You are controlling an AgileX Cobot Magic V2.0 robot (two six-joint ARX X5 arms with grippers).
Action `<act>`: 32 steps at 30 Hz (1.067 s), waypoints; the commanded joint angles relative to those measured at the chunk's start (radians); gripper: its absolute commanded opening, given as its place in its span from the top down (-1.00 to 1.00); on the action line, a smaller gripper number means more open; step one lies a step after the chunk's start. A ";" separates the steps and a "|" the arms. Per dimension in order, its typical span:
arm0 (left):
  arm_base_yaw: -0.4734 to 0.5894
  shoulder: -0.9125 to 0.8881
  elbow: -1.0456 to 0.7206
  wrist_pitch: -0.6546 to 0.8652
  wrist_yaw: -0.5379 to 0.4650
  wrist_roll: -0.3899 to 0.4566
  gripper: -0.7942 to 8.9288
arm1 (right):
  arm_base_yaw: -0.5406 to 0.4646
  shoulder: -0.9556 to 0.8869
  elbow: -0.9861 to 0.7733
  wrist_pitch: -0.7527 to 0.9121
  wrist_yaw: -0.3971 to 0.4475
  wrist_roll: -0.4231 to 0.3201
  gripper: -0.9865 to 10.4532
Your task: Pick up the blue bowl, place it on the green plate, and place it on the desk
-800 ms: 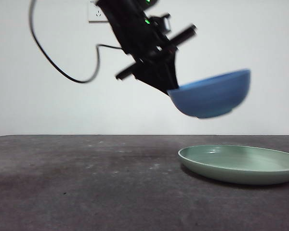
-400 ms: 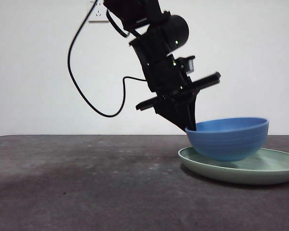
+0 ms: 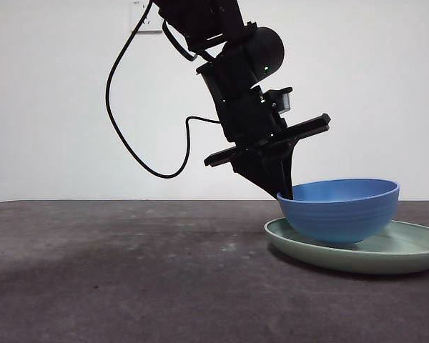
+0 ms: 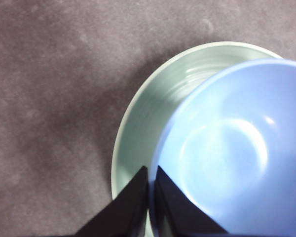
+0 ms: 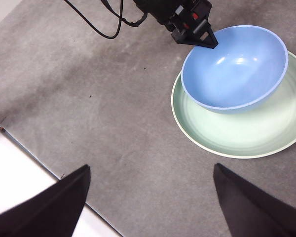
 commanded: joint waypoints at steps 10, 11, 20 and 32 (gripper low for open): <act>-0.032 0.053 0.035 -0.004 -0.003 0.003 0.82 | 0.004 0.003 0.019 0.003 0.003 0.008 0.13; -0.032 0.053 0.035 -0.005 -0.003 0.003 0.82 | 0.004 0.003 0.019 0.003 0.003 0.008 0.13; -0.031 0.053 0.052 -0.035 -0.002 0.003 0.24 | 0.004 0.003 0.019 0.003 0.003 0.007 0.13; -0.010 -0.069 0.099 -0.072 -0.002 0.029 0.24 | 0.004 0.003 0.019 0.004 0.004 0.007 0.13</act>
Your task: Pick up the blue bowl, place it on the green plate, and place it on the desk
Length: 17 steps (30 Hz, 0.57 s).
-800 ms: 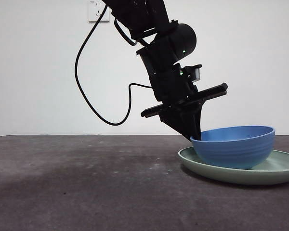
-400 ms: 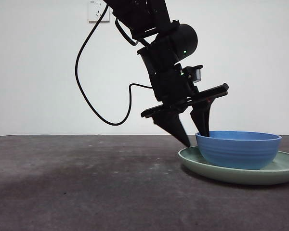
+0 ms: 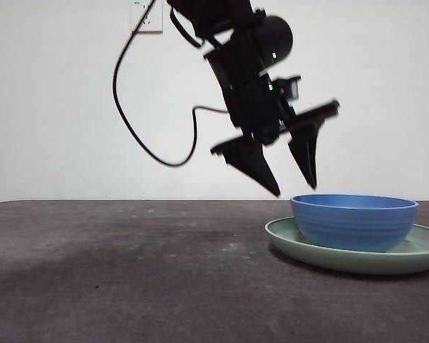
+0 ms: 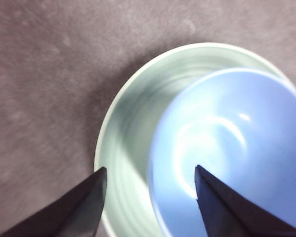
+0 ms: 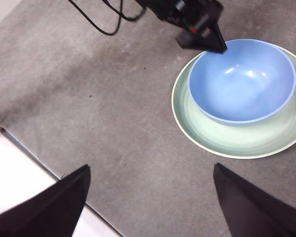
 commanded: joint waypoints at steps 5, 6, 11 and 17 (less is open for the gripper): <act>0.045 -0.184 0.032 -0.014 -0.001 0.027 0.24 | 0.004 0.003 0.019 0.004 0.018 0.006 0.13; 0.053 -0.215 0.032 -0.020 -0.001 0.029 0.24 | 0.004 0.003 0.019 0.004 0.026 0.006 0.13; 0.103 -0.360 0.031 -0.067 -0.001 0.059 0.24 | 0.004 0.003 0.019 0.005 0.029 0.006 0.13; 0.156 -0.518 0.009 -0.148 0.000 0.119 0.24 | 0.004 0.003 0.019 0.005 0.029 0.006 0.13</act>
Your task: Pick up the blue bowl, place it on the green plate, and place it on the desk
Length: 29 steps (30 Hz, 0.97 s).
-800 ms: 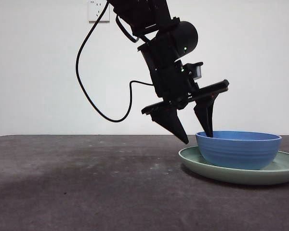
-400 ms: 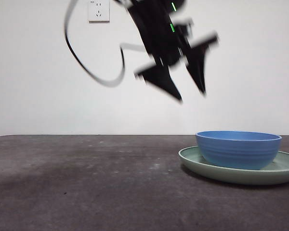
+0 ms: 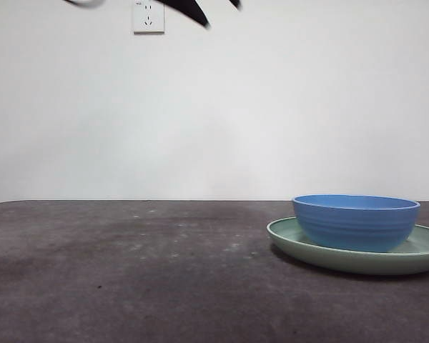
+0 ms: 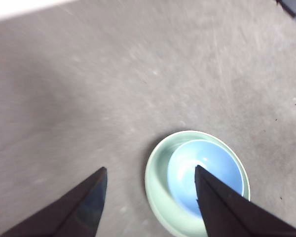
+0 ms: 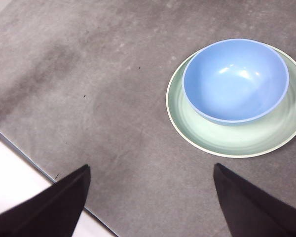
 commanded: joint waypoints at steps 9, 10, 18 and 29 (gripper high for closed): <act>0.080 -0.308 -0.311 0.031 0.134 0.105 0.24 | 0.004 0.003 0.019 0.004 0.003 0.006 0.13; 0.087 -0.346 -0.372 0.053 0.146 0.104 0.24 | 0.004 0.003 0.019 0.004 0.003 0.006 0.13; 0.098 -0.591 -0.748 0.138 0.308 0.136 0.24 | 0.004 0.003 0.019 0.004 0.003 0.006 0.13; 0.097 -0.769 -1.021 0.139 0.446 0.164 0.24 | 0.004 0.003 0.019 0.003 0.003 0.011 0.13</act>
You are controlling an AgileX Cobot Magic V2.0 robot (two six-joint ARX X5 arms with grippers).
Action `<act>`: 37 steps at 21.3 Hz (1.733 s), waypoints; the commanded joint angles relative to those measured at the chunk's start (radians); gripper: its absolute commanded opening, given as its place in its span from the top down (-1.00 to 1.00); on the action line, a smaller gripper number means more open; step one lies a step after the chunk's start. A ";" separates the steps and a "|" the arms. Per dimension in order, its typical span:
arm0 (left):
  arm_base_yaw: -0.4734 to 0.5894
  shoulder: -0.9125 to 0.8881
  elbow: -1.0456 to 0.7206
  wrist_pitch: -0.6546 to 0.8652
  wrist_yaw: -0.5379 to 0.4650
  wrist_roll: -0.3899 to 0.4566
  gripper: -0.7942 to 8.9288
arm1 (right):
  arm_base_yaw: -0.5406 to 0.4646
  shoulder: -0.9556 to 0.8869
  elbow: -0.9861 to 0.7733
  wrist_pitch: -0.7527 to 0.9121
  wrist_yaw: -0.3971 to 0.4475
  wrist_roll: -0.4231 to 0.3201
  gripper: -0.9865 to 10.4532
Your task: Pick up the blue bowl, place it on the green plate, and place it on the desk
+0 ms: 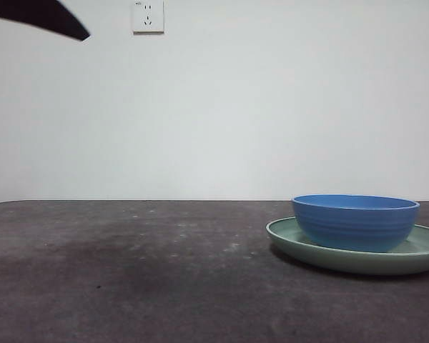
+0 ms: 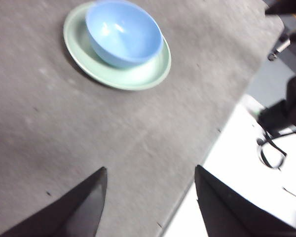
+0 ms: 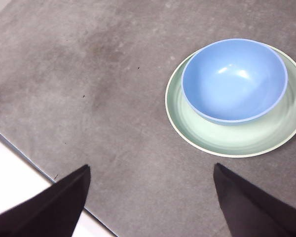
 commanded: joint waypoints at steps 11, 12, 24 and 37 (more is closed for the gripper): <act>-0.006 -0.013 -0.007 0.010 0.026 0.023 0.24 | 0.004 0.003 0.019 0.002 0.002 0.022 0.13; -0.006 -0.013 -0.007 0.010 0.026 0.023 0.24 | 0.004 0.003 0.019 0.002 0.002 0.022 0.13; -0.006 -0.013 -0.007 0.010 0.026 0.023 0.24 | -0.001 0.005 0.019 0.023 0.393 0.158 0.13; -0.006 -0.013 -0.007 0.010 0.026 0.023 0.24 | -0.223 0.361 0.019 0.253 0.289 0.110 0.16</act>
